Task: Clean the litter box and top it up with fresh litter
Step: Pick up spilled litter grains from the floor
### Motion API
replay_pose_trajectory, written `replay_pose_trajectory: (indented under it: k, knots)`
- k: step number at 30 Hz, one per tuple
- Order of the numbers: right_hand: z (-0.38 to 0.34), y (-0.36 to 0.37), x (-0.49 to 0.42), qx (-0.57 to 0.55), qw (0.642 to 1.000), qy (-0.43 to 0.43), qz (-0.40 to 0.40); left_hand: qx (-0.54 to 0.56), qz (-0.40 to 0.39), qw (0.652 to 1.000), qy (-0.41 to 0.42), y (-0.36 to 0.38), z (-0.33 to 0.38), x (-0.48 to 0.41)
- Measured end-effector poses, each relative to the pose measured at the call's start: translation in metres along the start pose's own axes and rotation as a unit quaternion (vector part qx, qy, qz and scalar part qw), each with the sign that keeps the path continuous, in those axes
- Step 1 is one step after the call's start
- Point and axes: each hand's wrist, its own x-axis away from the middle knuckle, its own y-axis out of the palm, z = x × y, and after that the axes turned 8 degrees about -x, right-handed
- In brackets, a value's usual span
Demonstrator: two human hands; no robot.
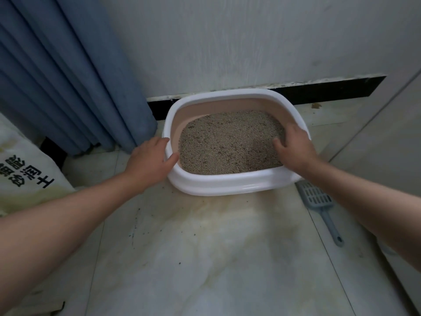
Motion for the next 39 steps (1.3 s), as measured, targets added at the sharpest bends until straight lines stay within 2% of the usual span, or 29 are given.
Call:
replay_pose_trajectory:
  k: [4,9,12,16,23,26,28,33,36,39]
  knots:
    - [-0.042,0.0,0.013,0.062,0.994,-0.051,-0.073,-0.071,-0.017,0.996,0.056,-0.022,0.009,0.005]
    - [-0.095,0.0,0.038,0.12,0.975,-0.117,-0.147,-0.1,-0.054,0.988,0.107,-0.047,0.016,0.026]
    - [-0.123,0.002,0.052,0.158,0.96,-0.177,-0.149,-0.097,-0.052,0.985,0.132,-0.064,0.017,0.044]
    - [-0.163,-0.003,0.052,0.213,0.93,-0.281,-0.107,-0.157,-0.017,0.975,0.154,-0.086,0.012,0.058]
    - [-0.229,-0.019,0.028,0.214,0.915,-0.329,-0.092,-0.132,0.065,0.981,0.129,-0.114,-0.013,0.053]
    - [-0.245,-0.01,0.028,0.209,0.915,-0.331,-0.096,-0.093,0.095,0.987,0.093,-0.108,-0.022,0.058]
    - [-0.249,0.004,0.031,0.212,0.912,-0.335,-0.102,-0.091,0.084,0.99,0.066,-0.1,-0.03,0.065]
    - [-0.246,0.038,0.034,0.227,0.9,-0.34,-0.153,-0.145,0.053,0.986,0.062,-0.087,-0.053,0.074]
    - [-0.249,0.049,0.033,0.237,0.888,-0.356,-0.168,-0.096,0.051,0.994,0.026,-0.076,-0.063,0.075]
    - [-0.251,0.06,0.035,0.227,0.892,-0.354,-0.168,-0.054,0.057,0.997,-0.008,-0.059,-0.07,0.082]
